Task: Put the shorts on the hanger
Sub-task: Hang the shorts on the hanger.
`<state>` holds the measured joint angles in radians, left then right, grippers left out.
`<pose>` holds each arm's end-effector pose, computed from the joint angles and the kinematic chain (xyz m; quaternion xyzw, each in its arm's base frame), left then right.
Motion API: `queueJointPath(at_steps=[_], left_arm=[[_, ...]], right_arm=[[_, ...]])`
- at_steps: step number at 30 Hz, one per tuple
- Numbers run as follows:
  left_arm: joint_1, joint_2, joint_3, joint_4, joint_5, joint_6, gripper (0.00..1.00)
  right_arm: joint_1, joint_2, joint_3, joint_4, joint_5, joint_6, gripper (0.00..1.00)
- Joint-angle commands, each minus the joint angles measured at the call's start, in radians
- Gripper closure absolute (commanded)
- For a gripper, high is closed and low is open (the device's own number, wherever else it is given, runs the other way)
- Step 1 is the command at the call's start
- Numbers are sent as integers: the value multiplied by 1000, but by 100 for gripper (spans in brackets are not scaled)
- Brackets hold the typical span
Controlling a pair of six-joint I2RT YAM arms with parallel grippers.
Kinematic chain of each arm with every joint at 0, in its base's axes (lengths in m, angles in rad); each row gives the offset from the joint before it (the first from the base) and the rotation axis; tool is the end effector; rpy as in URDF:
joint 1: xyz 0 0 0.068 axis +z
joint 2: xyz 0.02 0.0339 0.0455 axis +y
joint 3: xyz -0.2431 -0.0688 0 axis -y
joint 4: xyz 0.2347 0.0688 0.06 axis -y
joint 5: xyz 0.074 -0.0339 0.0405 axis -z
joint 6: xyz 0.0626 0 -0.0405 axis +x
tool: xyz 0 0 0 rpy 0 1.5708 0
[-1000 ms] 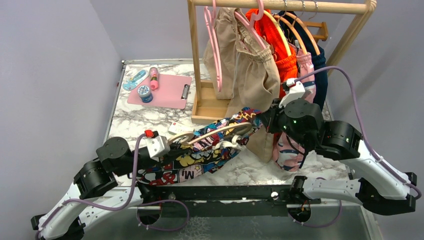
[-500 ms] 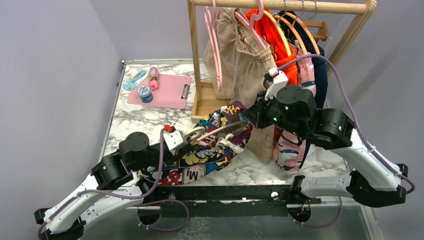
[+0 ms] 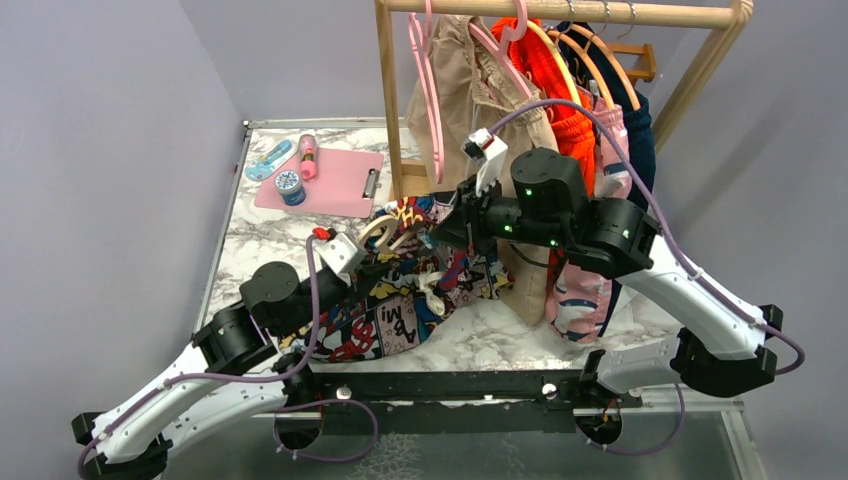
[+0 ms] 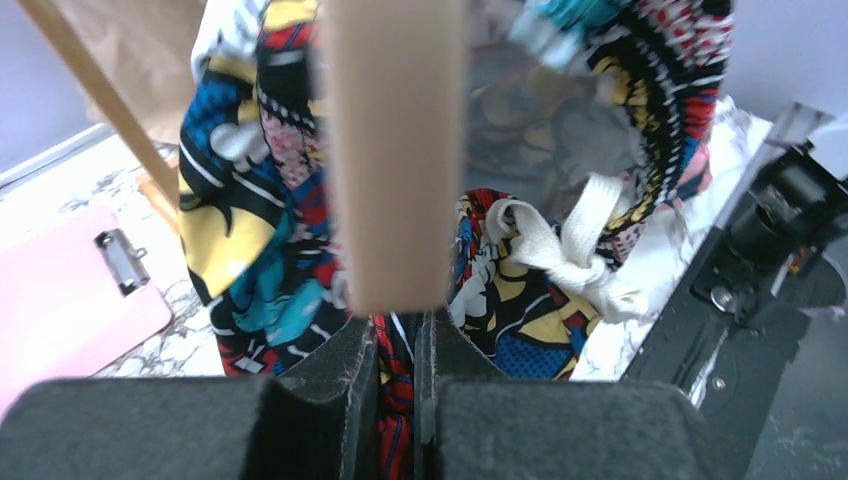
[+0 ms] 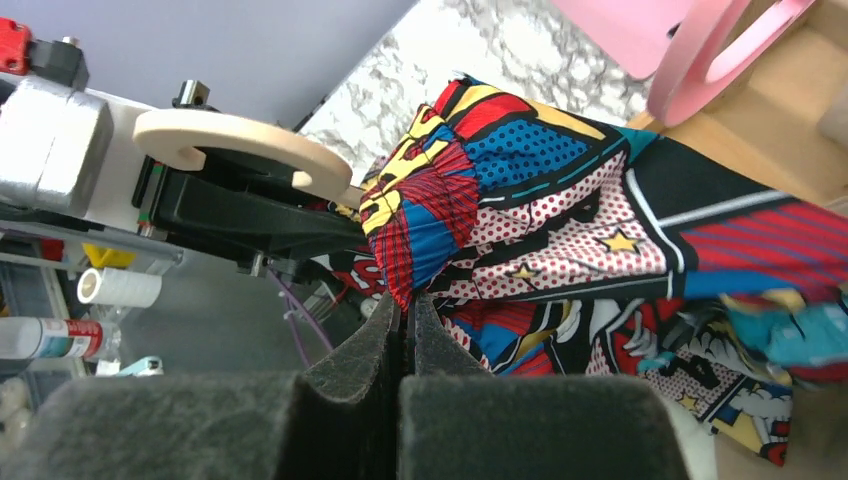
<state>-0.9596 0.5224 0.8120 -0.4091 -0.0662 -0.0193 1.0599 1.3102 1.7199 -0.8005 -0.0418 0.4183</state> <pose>0.0910 -0.1226 0.3431 0.3191 0.6765 -0.2900 0.5970 0.1322 0.2412 0.4449 -0.2730 0.7847 0.3875 0.3994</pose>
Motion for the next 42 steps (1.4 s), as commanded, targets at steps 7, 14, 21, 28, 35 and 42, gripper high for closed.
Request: queueJointPath(at_steps=[7, 14, 21, 28, 35, 42], left_arm=[[2, -71, 33, -3, -222, -55, 100], [2, -69, 35, -18, -222, -87, 100], [2, -32, 45, 34, -179, -96, 100], [2, -126, 14, 40, -61, -77, 100], [2, -280, -7, 25, 59, -45, 100], [2, -283, 16, -2, 180, -69, 100]], right_arm=[[0, -106, 65, 25, 215, -91, 99], [0, -111, 2, 46, 58, -116, 99], [2, -16, -64, 148, -347, -90, 95], [3, -106, -114, 151, -158, -186, 37], [2, -309, -325, 259, 107, -230, 21], [2, -412, -510, 394, 222, -201, 21]])
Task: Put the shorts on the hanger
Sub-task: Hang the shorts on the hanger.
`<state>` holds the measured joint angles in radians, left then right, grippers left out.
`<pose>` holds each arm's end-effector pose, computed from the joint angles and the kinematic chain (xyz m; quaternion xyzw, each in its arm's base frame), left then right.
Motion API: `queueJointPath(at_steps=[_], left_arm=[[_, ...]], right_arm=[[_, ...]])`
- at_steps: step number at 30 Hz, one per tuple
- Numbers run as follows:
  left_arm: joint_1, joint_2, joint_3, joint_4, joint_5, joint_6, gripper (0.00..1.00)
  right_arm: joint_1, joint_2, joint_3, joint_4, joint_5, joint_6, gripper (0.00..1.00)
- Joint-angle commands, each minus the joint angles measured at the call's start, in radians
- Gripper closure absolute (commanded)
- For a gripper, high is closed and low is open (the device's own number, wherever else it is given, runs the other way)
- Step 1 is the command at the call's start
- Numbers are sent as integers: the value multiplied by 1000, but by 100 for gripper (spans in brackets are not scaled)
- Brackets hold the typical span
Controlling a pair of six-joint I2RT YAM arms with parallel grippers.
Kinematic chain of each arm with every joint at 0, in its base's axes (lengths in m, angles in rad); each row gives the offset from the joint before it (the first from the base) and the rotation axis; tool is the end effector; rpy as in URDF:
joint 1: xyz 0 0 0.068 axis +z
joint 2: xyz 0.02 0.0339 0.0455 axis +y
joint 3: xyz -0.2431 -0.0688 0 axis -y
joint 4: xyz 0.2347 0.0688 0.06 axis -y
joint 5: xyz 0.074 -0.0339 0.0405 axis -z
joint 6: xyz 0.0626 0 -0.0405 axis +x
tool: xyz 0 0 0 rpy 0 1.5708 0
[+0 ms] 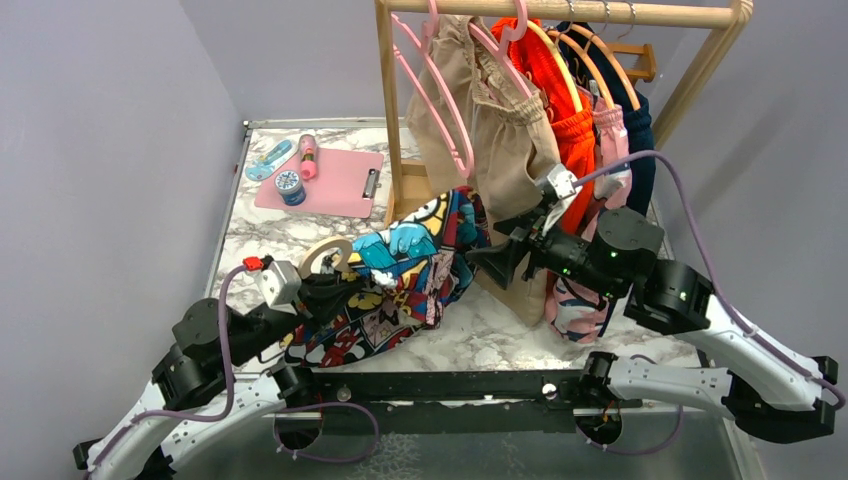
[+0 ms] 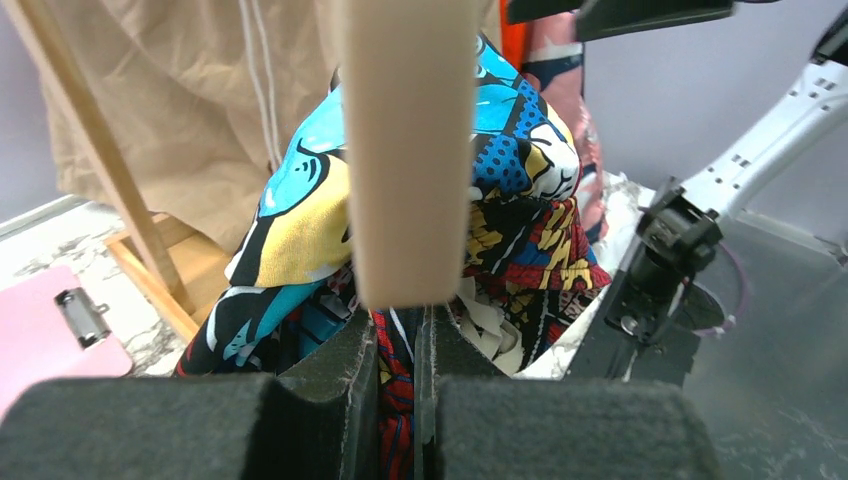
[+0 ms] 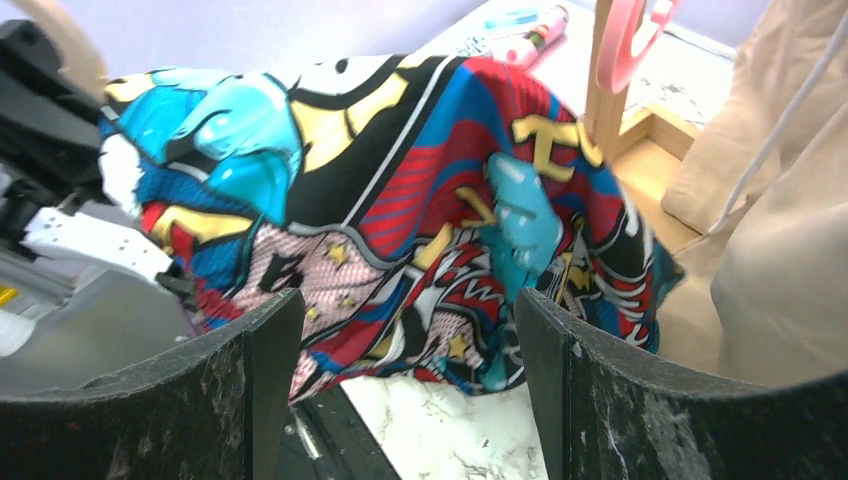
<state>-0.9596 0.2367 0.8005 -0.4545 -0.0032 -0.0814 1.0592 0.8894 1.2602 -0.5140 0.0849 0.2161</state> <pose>0.0494 -0.0701 0.3615 0.2827 0.6046 -0.3694 0.6466 0.1020 0.1708 0.4238 -0.2837 0.7005 0.3636 0.5447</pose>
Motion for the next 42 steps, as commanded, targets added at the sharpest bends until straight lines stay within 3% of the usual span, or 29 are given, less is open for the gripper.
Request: queueJointPath(at_steps=[1, 8, 13, 19, 27, 38, 40, 42], left_arm=[[2, 9, 34, 33, 129, -10, 100], [2, 29, 56, -28, 194, -26, 100], [2, 15, 51, -31, 183, -35, 100], [3, 16, 66, -48, 195, -28, 100], [2, -5, 58, -57, 178, -25, 100], [2, -8, 69, -57, 158, -22, 100], [2, -14, 70, -55, 151, -24, 100], [2, -18, 72, -56, 143, -24, 100]], right_arm=[[4, 7, -52, 123, 83, -3, 21], [2, 37, -3, 91, 221, 0, 24], [2, 22, -26, 86, 206, 28, 43], [3, -46, -58, 42, 373, 69, 42], [2, -119, -146, 15, 320, 99, 42], [2, -47, -202, 69, 156, 127, 47], [2, -34, -211, 76, 146, 131, 52], [2, -21, -214, 78, 143, 137, 64]])
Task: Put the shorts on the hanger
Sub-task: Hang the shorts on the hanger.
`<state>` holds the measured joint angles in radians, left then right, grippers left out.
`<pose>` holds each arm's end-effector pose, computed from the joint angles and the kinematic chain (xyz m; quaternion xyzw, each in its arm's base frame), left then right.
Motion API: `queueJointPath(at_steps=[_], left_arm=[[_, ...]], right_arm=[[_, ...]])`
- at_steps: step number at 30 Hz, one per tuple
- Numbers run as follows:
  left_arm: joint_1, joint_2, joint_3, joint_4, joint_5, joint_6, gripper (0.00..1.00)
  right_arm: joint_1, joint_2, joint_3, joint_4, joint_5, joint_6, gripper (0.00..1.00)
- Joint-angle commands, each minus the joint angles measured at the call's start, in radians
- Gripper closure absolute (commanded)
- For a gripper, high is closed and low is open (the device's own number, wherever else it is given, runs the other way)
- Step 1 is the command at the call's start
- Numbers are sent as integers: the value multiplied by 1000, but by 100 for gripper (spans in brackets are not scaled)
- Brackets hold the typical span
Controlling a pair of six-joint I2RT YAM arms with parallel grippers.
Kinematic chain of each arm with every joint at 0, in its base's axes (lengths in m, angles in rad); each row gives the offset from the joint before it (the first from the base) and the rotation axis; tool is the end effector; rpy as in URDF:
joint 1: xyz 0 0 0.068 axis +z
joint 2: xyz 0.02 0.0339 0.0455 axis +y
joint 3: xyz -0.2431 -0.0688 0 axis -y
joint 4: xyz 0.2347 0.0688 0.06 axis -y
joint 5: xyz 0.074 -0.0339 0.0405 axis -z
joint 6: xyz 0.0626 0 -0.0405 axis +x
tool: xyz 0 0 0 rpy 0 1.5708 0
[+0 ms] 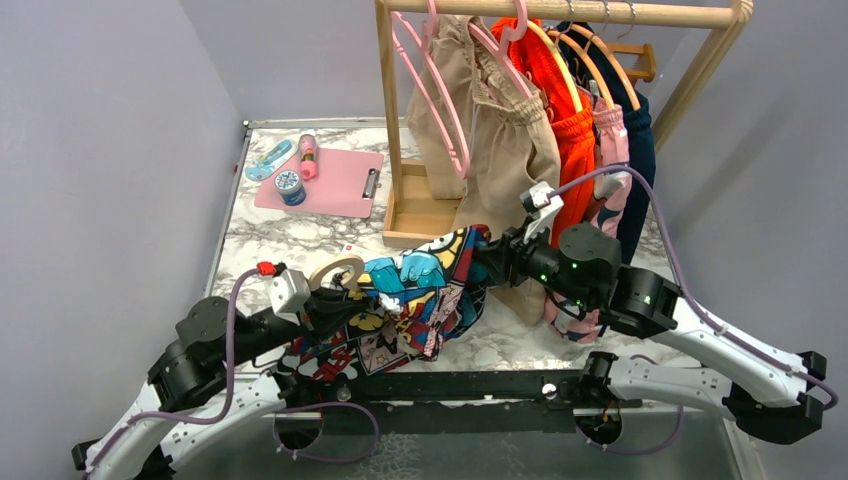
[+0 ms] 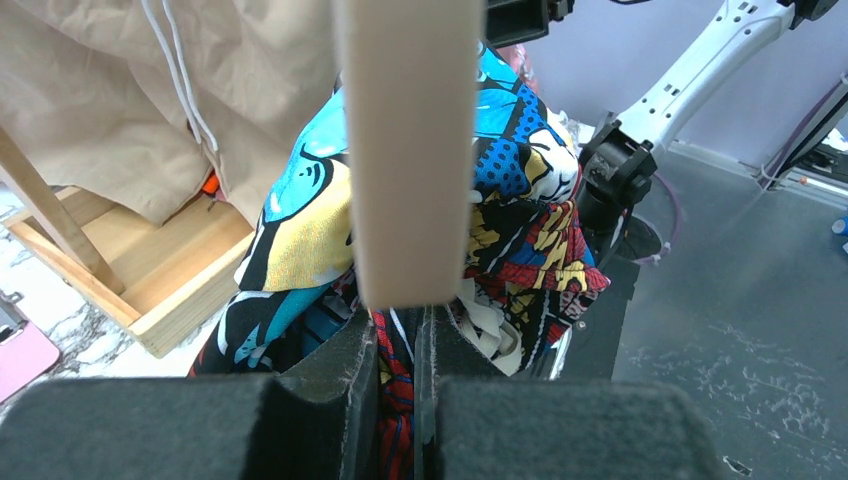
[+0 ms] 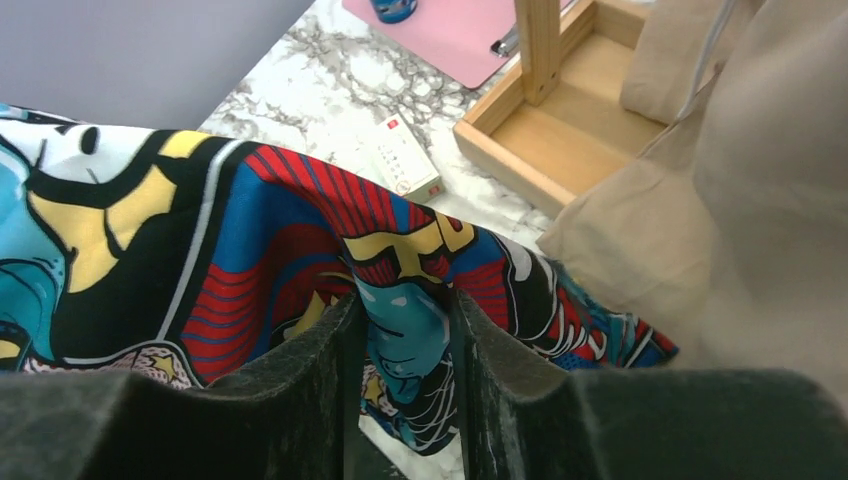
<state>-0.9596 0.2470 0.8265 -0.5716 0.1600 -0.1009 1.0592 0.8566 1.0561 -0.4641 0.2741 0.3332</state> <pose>0.0398 -0.0742 0.3527 0.3438 0.6147 -0.4064 0.5820 0.1169 0.1735 0.3674 -0.2018 0.7650 0.3028 0.5315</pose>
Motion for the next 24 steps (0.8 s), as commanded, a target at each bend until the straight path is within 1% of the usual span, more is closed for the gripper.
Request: queueJointPath(at_steps=[1, 3, 4, 5, 9, 14, 18, 22, 23, 24], left_arm=[[3, -31, 46, 62, -27, -4, 100], [2, -36, 48, 60, -56, 0, 100], [2, -39, 48, 59, -93, 3, 100], [3, -42, 51, 57, -125, 6, 100], [2, -63, 57, 57, -225, 30, 100], [2, -84, 51, 61, -291, 45, 100], [2, -85, 49, 77, -302, 51, 100], [2, -76, 50, 81, -279, 48, 100], [2, -76, 49, 81, -271, 47, 100], [2, -76, 47, 80, -263, 44, 100]], right_arm=[[3, 15, -11, 27, -47, 22, 73], [2, 16, -10, 14, -43, 24, 91], [2, 13, -9, 1, -35, 27, 98], [2, 7, -10, -15, -26, 29, 99], [2, -26, -19, -91, -5, 45, 99], [1, -62, -42, -164, -3, 89, 99], [2, -64, -64, -194, -64, 102, 99], [3, -32, -61, -231, -150, 86, 99], [2, -26, -51, -243, -153, 80, 94], [2, -25, -38, -254, -147, 77, 84]])
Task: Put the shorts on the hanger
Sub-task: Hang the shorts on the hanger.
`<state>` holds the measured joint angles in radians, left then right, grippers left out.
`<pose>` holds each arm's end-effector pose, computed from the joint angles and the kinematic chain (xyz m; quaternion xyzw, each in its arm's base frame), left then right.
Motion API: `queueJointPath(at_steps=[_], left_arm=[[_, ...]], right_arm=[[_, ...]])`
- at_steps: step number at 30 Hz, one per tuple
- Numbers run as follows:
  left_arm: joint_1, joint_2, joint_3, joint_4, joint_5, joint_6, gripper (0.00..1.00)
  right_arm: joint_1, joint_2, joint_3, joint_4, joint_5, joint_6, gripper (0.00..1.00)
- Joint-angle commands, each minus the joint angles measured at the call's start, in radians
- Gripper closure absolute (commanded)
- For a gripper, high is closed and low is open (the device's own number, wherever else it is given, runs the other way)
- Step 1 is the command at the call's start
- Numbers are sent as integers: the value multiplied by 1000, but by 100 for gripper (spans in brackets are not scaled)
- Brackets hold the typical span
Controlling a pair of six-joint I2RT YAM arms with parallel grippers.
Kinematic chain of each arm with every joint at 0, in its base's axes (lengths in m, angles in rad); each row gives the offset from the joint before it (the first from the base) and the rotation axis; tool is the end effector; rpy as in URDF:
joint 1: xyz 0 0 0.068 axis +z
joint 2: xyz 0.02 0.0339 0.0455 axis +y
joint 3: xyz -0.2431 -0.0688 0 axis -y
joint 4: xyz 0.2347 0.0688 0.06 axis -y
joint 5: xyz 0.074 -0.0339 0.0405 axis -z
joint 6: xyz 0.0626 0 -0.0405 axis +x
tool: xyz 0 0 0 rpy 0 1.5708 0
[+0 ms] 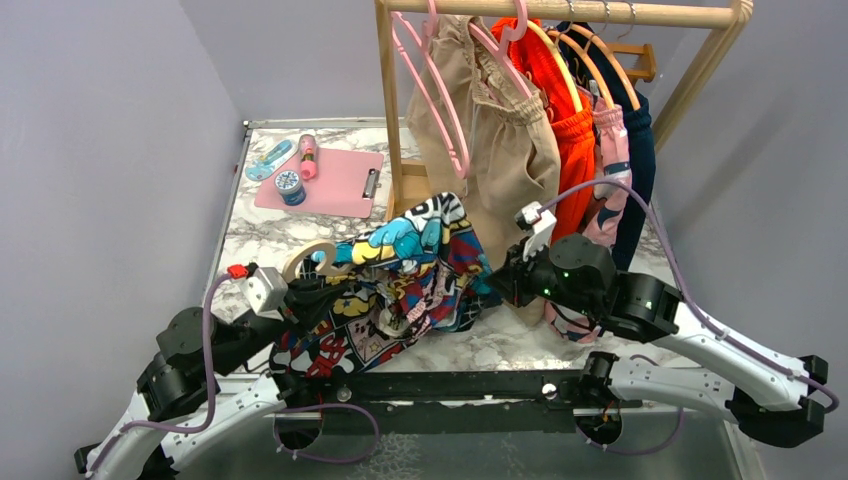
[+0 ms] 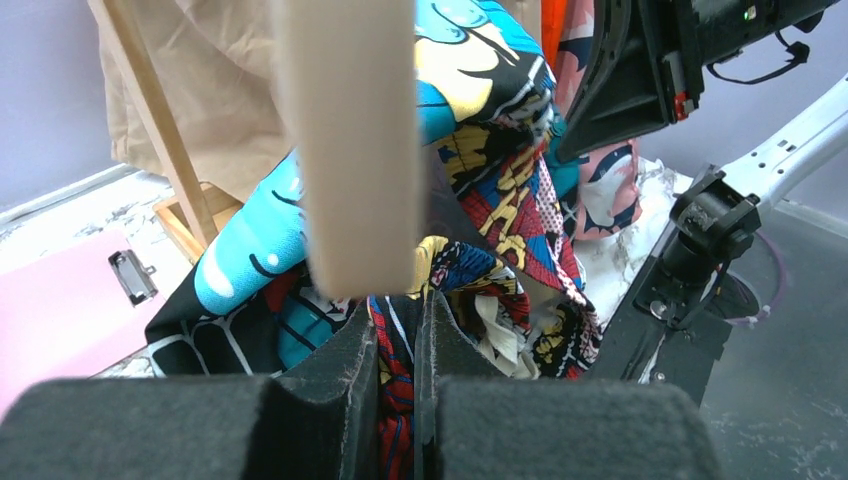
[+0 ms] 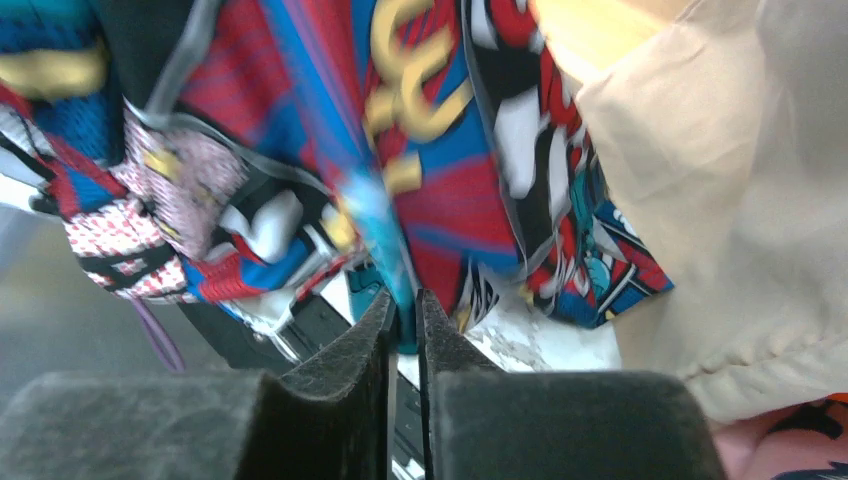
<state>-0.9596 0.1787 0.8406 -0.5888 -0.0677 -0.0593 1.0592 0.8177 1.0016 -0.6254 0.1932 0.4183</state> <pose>0.0408 -0.0509 0.3583 0.2737 0.6234 -0.3369 0.6503 0.1064 0.1650 0.3349 -0.2159 0.8143 0.2984 0.4486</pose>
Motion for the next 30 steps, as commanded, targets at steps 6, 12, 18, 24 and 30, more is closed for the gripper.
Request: queueJointPath(at_steps=[6, 12, 18, 24, 30], left_arm=[[2, 6, 20, 74, 32, -24, 100], [2, 49, -6, 70, 26, -91, 100], [2, 134, -24, 72, 9, -168, 100], [2, 202, -13, 69, 63, -207, 100], [2, 259, -22, 67, 85, -253, 100]], right_arm=[[3, -20, 164, -110, -43, -124, 42], [3, 24, 283, -54, -180, -210, 41], [3, 82, 252, 119, -285, -217, 41], [4, 151, 257, 171, -288, -292, 39], [5, 189, 248, 181, -271, -363, 34]])
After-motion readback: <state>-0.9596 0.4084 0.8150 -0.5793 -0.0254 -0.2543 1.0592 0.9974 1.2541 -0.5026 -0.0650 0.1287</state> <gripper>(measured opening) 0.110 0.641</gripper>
